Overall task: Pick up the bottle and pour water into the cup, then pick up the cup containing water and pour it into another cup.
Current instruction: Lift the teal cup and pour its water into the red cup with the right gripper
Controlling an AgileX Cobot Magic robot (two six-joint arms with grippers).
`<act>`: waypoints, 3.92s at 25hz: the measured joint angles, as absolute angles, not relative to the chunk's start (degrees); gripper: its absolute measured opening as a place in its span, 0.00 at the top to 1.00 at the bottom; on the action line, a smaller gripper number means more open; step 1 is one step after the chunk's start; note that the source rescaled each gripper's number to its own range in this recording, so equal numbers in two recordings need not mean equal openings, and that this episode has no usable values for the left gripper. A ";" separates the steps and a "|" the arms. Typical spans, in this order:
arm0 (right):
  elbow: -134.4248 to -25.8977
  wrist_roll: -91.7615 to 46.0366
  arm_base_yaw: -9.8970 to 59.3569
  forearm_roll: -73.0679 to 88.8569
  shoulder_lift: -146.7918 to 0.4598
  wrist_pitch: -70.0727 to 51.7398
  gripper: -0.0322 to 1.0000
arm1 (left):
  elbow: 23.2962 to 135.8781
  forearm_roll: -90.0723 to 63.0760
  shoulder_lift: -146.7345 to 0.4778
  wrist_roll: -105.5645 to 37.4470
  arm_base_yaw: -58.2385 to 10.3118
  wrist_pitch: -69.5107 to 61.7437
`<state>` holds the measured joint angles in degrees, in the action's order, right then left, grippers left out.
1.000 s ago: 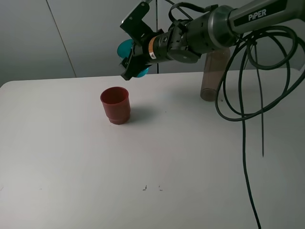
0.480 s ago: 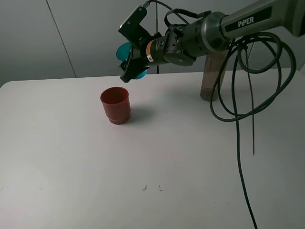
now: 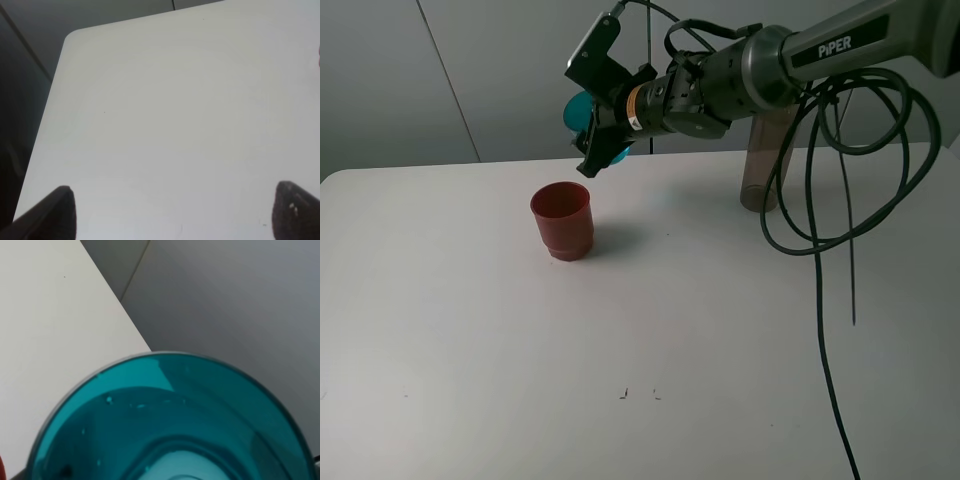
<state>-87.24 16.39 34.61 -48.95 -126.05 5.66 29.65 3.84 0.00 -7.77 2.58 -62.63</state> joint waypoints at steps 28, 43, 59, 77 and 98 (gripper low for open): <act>-89.84 2.43 35.42 -48.95 -126.05 5.77 0.89 | 29.65 3.93 0.00 -7.77 2.58 -62.63; -89.84 -11.22 35.75 -48.95 -126.05 5.18 0.89 | 29.65 3.93 0.00 -7.77 2.58 -62.63; -89.84 -16.47 35.87 -49.06 -126.05 4.55 0.89 | 29.65 3.93 0.00 -7.77 2.58 -62.63; -89.88 -24.44 35.87 -49.06 -126.05 4.52 0.89 | 29.65 3.93 0.00 -7.77 2.58 -62.63; -89.97 -32.40 35.97 -49.06 -126.05 4.52 0.89 | 29.65 3.93 0.00 -7.77 2.58 -62.63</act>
